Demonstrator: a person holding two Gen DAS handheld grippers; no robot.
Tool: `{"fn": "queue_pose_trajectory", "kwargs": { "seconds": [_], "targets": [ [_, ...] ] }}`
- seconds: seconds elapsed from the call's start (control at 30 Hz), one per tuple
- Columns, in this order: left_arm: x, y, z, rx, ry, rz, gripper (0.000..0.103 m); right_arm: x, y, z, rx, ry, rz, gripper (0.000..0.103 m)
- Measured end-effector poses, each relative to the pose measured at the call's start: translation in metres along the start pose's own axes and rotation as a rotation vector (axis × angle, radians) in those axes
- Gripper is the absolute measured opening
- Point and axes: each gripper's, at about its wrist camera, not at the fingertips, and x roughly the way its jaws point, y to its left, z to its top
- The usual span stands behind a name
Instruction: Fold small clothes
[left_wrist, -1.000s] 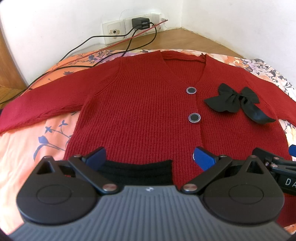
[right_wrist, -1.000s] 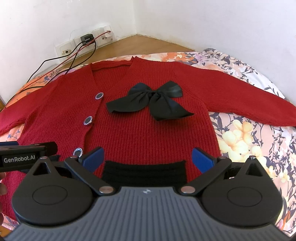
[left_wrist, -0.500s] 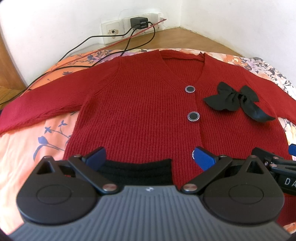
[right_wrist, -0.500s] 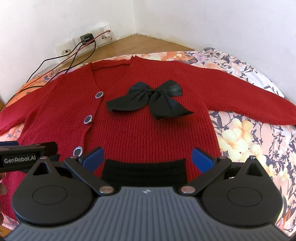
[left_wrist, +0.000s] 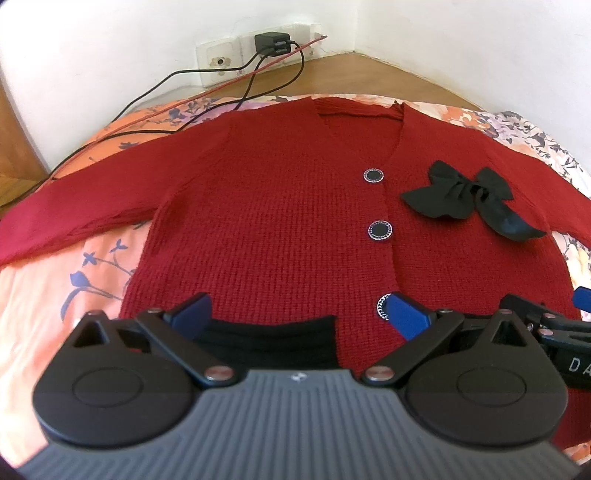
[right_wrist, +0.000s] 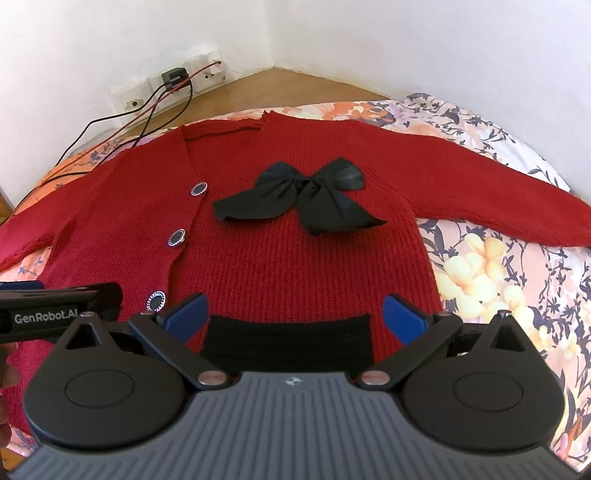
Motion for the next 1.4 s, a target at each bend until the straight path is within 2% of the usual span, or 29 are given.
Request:
{"fn": "queue_pose_trajectory", "kwargs": {
  "seconds": [0.2,0.4,0.73,0.9,0.93,1.0,1.23,1.4],
  "targets": [
    [0.003,-0.004,0.003,0.007,0.003,-0.006,0.103,-0.002,-0.012,0.004,0.027,-0.004,0.015,0.103],
    [0.005,-0.011,0.008,0.039,0.0,-0.023,0.103,-0.004,-0.042,0.01,0.101,-0.037,0.005,0.103],
    [0.015,-0.03,0.019,0.067,0.012,-0.058,0.103,0.004,-0.139,0.021,0.314,-0.075,-0.06,0.103],
    [0.025,-0.041,0.025,0.054,-0.011,-0.13,0.103,0.01,-0.201,0.018,0.429,-0.095,-0.096,0.103],
    [0.028,-0.044,0.026,0.055,-0.011,-0.132,0.103,0.01,-0.201,0.018,0.429,-0.095,-0.096,0.103],
    [0.034,-0.049,0.028,0.055,-0.005,-0.135,0.103,0.017,-0.234,0.015,0.496,-0.093,-0.103,0.103],
    [0.051,-0.066,0.029,0.05,0.022,-0.143,0.103,0.022,-0.282,0.013,0.582,-0.125,-0.118,0.103],
    [0.065,-0.08,0.023,0.066,0.054,-0.119,0.103,0.031,-0.304,0.018,0.592,-0.152,-0.126,0.103]
  ]
}}
